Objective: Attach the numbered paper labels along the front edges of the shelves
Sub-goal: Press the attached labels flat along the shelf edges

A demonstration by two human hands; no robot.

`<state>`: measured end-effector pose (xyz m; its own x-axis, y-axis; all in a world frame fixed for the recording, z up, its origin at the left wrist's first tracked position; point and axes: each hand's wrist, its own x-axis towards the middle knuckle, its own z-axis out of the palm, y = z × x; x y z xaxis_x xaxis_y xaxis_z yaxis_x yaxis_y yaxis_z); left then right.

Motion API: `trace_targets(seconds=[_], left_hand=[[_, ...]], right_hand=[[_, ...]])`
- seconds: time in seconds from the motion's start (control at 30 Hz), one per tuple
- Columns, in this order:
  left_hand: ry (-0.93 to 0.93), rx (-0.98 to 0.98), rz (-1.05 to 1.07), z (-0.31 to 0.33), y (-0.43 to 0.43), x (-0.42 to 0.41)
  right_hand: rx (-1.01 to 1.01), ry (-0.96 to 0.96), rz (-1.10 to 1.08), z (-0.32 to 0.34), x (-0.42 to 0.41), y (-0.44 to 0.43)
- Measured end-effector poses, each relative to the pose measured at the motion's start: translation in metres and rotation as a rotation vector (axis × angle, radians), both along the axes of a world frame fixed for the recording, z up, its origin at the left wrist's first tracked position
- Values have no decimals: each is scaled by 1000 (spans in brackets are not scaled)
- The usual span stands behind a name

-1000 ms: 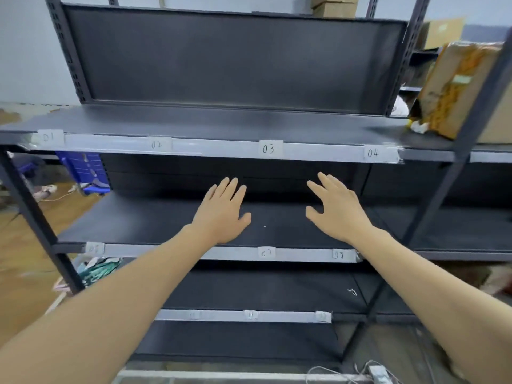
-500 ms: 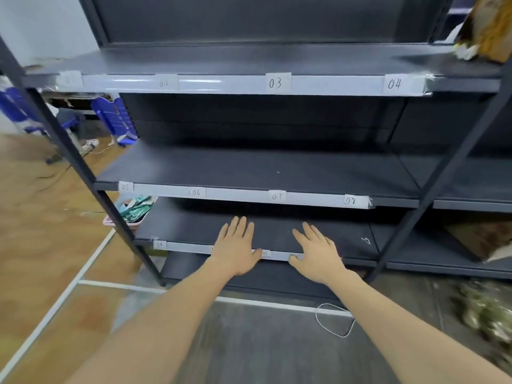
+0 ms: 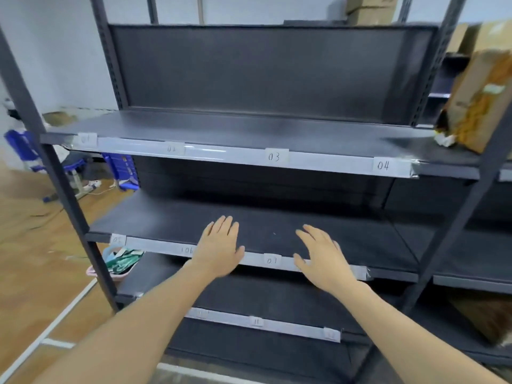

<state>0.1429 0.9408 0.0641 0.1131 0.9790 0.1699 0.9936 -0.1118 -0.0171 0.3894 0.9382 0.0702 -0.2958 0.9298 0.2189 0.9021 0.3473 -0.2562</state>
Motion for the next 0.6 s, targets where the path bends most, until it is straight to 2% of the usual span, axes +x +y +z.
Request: trace_targets(seconds=[0.13,0.2,0.4,0.5,0.6], left_hand=[[21,270,-38,71,58,-9],[-2,376,-78,102,90,-9],[-292,401,-265,147,155,17],[-283,428,-356,145,167,27],[-292,488,-380,143,176,26]], right_hand=[[329,55,12,76,-20,61],[411,94,-28,107,-30,90],[339,98,-82,141,-49,151],[395,93,-70,137,-55,163],[424,173,-72,134,-55,167]])
